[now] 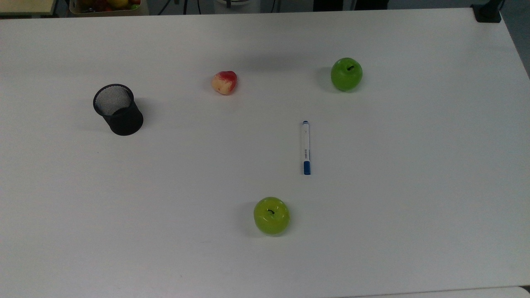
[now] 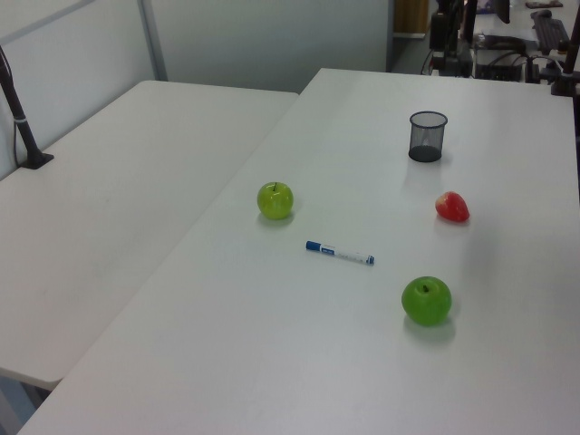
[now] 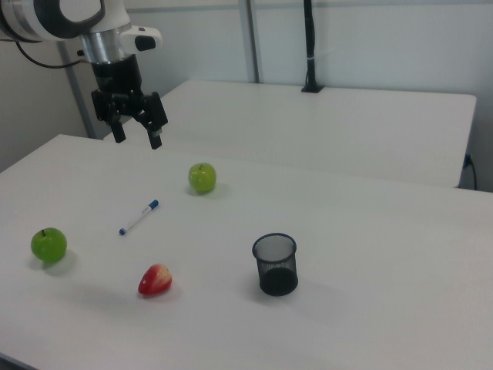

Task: Place marker

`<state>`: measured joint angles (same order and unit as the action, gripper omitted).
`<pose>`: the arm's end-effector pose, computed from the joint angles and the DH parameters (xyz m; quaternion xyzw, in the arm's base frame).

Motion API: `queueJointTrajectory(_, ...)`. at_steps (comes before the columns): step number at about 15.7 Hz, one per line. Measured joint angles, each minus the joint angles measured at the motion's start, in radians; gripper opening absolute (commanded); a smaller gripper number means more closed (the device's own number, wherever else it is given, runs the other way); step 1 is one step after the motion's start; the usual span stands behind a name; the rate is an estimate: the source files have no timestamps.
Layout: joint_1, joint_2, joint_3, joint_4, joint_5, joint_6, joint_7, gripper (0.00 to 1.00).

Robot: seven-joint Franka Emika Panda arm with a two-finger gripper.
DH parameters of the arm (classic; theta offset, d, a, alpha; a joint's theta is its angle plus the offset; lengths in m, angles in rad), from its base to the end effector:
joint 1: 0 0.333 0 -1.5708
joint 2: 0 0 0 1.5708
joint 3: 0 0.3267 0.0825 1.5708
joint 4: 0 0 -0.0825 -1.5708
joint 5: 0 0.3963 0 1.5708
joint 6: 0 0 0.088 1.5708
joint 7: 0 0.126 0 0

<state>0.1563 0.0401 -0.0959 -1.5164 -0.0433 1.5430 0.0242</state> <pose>0.5761 0.0304 0.6174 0.9995 0.0177 -0.0057 0.0238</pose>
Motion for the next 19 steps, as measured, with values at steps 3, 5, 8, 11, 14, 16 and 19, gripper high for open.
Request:
queueJointTrajectory(3,0.0,0.001,0.0,0.002,0.0,0.0,0.0,1.0)
queueJointTrajectory(5,0.001,0.008,0.0,0.009,0.0,0.002,0.0,1.0)
queueJointTrajectory(8,0.011,0.038,0.005,0.032,0.001,0.025,0.0,1.0)
queueJointTrajectory(11,0.052,0.091,0.012,0.068,0.001,0.095,0.004,1.0)
queueJointTrajectory(14,0.11,0.142,0.015,0.081,0.001,0.168,0.071,1.0)
queueJointTrajectory(16,0.144,0.18,0.016,0.084,0.001,0.23,0.128,1.0)
queueJointTrajectory(19,0.182,0.25,0.017,0.085,0.001,0.33,0.208,1.0)
